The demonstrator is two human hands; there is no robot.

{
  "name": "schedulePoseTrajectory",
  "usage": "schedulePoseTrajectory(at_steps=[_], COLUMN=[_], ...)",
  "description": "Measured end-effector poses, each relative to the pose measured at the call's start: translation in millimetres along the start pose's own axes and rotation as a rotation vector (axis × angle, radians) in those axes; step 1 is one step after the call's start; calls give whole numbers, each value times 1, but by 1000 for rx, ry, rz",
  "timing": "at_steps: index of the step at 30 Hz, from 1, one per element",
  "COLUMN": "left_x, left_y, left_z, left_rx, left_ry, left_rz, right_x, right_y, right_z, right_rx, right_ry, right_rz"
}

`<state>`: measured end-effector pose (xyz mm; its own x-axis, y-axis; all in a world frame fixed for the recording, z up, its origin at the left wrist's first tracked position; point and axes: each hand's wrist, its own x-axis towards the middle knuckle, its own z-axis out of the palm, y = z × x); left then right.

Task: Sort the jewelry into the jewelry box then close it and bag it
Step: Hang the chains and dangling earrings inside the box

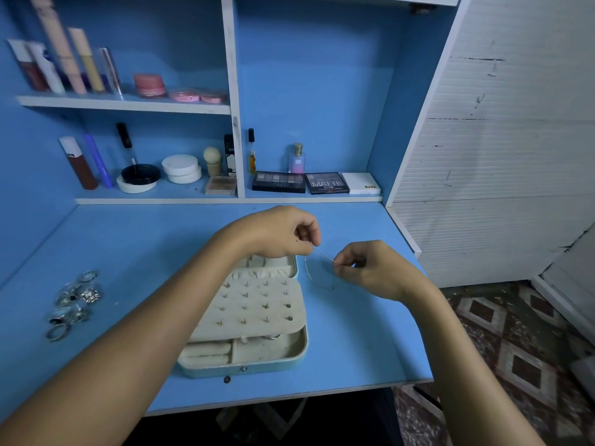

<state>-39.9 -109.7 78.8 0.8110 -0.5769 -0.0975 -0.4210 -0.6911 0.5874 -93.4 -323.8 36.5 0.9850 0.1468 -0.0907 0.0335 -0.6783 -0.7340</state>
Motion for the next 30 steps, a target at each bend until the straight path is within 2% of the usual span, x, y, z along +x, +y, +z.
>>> schedulePoseTrajectory(at_steps=[8, 16, 19, 24, 30], left_x=[-7, -15, -19, -23, -29], left_y=[-14, -22, -24, -25, -17], left_z=[-8, -3, -2, -3, -3], left_rx=[10, 83, 103, 82, -169], left_ry=[39, 14, 1, 19, 149], left_rz=[-53, -112, -108, -129, -61], right_x=[1, 6, 9, 14, 17], right_y=[5, -18, -33, -47, -63], right_z=[0, 3, 5, 3, 0], right_rx=[70, 356, 412, 234, 100], right_ry=[96, 223, 222, 126, 96], right_rz=[-16, -161, -206, -233, -260])
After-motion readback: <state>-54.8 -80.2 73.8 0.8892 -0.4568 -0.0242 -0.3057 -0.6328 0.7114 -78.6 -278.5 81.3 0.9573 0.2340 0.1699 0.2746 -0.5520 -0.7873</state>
